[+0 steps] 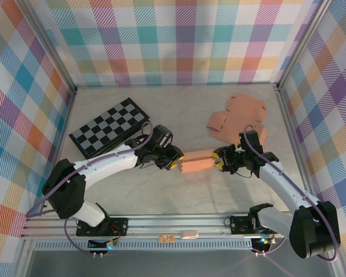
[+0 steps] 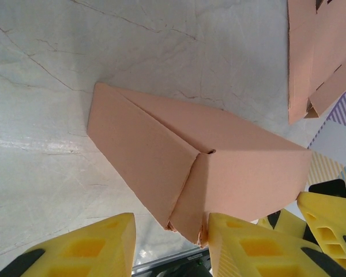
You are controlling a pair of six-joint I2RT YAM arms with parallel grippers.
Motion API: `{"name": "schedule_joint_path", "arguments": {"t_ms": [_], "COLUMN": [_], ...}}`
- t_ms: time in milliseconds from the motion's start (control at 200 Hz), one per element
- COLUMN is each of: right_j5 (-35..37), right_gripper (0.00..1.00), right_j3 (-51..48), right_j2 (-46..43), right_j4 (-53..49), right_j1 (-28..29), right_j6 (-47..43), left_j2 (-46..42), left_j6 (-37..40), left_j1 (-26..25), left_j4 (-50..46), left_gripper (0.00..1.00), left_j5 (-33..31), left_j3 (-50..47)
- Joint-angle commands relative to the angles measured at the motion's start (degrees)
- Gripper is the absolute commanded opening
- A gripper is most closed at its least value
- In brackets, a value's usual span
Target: Fold the paper box
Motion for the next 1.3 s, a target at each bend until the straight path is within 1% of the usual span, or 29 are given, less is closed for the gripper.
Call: {"name": "schedule_joint_path", "arguments": {"t_ms": [0,570,780,935,995,1150,1295], "right_j5": [0.3,2.4,3.1,3.2,3.4,5.7,7.5], "right_gripper": [0.40,0.32,0.30,0.31,0.33,0.39,0.44], "right_j3": [-1.1,-0.1,1.8,2.6,3.6,8.7,14.6], "right_j2": [-0.1,2.2,3.3,3.9,3.7,1.8,1.2], "right_j4": [-3.4,-10.8,-12.9,-13.8,-14.2,-17.4,-20.7], "right_j1": [-0.4,-0.3,-0.3,-0.3,-0.3,-0.3,-0.2], "right_j6": [-0.7,-1.7,-2.3,-2.5,-2.9,-3.7,-3.6], "left_j2": [0.1,0.6,0.7,0.4,0.0,-0.6,-0.5], "left_j6": [-1.0,-0.9,-0.7,-0.4,0.5,5.3,7.1], "left_j1": [0.6,0.7,0.7,0.9,0.9,1.0,1.1], "left_j4": [0.6,2.0,2.5,2.5,1.9,-2.8,-4.9], "left_gripper": [0.36,0.29,0.28,0.27,0.29,0.39,0.45], "left_j5": [-0.1,0.1,0.5,0.4,0.0,-1.7,-1.8], "left_j3": [-1.8,-4.8,-4.8,-4.4,-3.6,2.6,7.2]}}
